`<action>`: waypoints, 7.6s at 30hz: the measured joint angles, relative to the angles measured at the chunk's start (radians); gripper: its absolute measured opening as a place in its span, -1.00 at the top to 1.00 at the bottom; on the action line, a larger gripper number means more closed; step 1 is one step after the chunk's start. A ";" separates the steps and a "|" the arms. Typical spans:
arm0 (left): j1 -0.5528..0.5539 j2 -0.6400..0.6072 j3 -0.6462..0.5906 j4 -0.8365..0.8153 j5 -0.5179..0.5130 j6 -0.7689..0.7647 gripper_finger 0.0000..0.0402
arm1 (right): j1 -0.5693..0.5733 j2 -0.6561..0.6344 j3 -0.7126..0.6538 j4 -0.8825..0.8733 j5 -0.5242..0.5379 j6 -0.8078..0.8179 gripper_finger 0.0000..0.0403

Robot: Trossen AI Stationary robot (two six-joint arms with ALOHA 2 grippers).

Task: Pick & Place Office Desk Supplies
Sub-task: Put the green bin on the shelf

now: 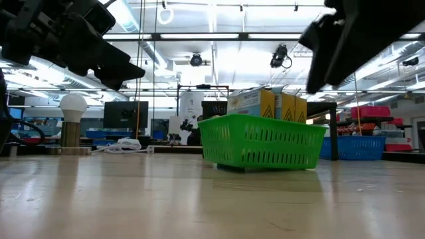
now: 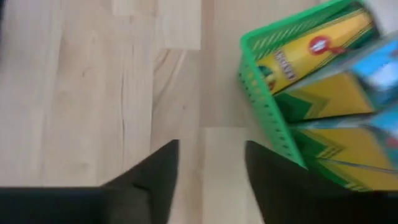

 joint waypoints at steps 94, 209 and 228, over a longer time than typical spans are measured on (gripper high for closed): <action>0.000 0.000 -0.001 0.059 -0.012 0.052 -0.06 | -0.016 -0.039 -0.314 -0.085 0.411 0.373 1.00; 0.005 0.000 -0.001 0.046 -0.038 0.106 -0.06 | -0.188 0.095 0.307 -0.557 0.247 -0.180 1.00; 0.005 0.000 -0.001 0.046 -0.027 0.105 -0.06 | -0.449 -0.051 0.306 -0.573 0.238 -0.483 1.00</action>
